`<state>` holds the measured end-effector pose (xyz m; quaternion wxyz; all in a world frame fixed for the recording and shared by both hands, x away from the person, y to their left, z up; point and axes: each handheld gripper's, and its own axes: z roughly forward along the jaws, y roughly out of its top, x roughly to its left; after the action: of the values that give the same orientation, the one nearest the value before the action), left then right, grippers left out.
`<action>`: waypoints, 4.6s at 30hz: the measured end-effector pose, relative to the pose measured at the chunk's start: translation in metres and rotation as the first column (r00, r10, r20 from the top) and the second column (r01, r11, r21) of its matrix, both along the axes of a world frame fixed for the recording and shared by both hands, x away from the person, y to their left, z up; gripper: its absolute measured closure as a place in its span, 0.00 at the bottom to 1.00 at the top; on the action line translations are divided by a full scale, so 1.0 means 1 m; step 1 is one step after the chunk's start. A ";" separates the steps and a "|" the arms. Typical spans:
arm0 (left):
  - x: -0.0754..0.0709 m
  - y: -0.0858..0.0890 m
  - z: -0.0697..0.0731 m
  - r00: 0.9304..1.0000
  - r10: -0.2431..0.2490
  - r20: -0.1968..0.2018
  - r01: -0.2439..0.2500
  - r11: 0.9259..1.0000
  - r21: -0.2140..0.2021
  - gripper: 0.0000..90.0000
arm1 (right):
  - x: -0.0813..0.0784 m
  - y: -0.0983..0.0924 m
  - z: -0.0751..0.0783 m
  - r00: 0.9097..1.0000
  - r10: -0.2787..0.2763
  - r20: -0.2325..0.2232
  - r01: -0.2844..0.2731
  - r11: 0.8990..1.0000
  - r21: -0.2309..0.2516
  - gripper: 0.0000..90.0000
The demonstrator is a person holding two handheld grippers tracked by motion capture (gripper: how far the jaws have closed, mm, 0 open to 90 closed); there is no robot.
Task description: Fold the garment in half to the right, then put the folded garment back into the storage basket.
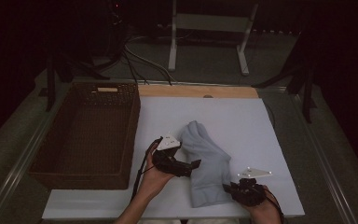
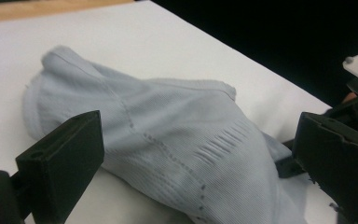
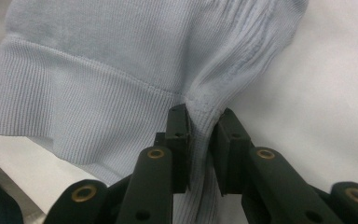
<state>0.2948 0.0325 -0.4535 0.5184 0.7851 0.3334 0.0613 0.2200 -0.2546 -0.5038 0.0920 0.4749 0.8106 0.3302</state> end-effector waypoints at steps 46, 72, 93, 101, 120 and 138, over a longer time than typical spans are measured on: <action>0.038 0.000 -0.018 0.994 0.036 0.106 -0.044 0.997 0.069 0.05 | -0.002 0.001 -0.001 1.000 -0.001 0.007 0.001 1.000 -0.008 0.86; 0.050 -0.005 -0.032 0.998 0.034 0.045 -0.039 0.995 0.096 0.05 | -0.002 0.002 -0.001 1.000 0.002 0.009 -0.002 1.000 -0.012 0.86; 0.060 -0.010 -0.048 0.999 0.041 -0.005 -0.040 0.989 0.143 0.15 | -0.002 0.002 -0.001 1.000 0.002 0.010 -0.002 1.000 -0.013 0.86; 0.065 -0.011 -0.053 0.998 0.045 -0.034 -0.040 0.989 0.140 0.17 | -0.002 0.002 -0.001 1.000 0.003 0.011 -0.003 1.000 -0.014 0.86; 0.075 -0.018 -0.061 0.995 0.065 -0.075 -0.052 0.985 0.167 0.17 | -0.002 0.002 -0.001 1.000 0.004 0.011 -0.004 1.000 -0.014 0.86; 0.083 -0.024 -0.068 0.981 0.157 -0.112 -0.130 0.968 0.217 0.12 | -0.002 0.002 -0.001 1.000 0.005 0.011 -0.005 1.000 -0.013 0.86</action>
<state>0.3781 0.0085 -0.5211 0.4048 0.8113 0.4137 0.0825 0.2176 -0.2528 -0.5051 0.0988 0.4706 0.8133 0.3277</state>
